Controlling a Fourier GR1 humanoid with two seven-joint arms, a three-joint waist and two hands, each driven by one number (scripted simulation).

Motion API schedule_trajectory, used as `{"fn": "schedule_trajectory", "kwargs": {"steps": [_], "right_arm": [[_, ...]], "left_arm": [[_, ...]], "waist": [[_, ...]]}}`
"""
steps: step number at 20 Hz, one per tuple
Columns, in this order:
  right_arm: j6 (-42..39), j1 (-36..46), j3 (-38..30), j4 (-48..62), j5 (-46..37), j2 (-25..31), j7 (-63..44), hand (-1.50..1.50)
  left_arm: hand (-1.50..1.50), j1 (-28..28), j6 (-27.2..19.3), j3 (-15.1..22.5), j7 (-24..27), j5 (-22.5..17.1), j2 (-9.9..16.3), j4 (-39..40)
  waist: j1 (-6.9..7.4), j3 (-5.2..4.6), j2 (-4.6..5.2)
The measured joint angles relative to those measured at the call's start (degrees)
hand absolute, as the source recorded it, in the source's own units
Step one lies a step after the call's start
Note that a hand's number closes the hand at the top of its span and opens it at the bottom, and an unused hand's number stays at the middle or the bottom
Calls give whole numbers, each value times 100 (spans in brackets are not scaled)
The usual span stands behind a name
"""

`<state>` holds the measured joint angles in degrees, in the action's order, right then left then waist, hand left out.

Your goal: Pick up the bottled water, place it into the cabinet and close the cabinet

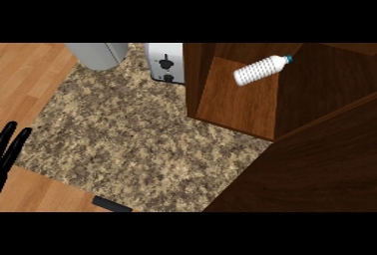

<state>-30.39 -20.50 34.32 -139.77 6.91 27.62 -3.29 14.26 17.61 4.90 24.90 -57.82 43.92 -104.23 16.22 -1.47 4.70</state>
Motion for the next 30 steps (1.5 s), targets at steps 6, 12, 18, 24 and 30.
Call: {"fn": "schedule_trajectory", "kwargs": {"steps": [6,12,18,24,30], "right_arm": [[112,551,-203,194,51,-188,-474,150],[201,1357,-433,711,131,-408,-1095,150],[385,2268,-631,1481,326,-845,-1659,150],[756,3338,-838,2493,394,-1496,-2208,150],[1725,4678,-1408,3745,-35,-2310,-2614,150]], "left_arm": [[-150,-48,60,-30,-19,-37,21,72],[-150,-48,120,-22,-42,-58,24,139],[-150,-80,151,-32,-87,-110,35,207],[-150,-93,172,-62,-80,-149,2,320],[-150,-36,215,-113,-64,-168,-8,462]], "waist": [[4,1,-29],[25,8,-71],[-4,27,-105],[-68,55,-143],[-216,83,-202]]}}
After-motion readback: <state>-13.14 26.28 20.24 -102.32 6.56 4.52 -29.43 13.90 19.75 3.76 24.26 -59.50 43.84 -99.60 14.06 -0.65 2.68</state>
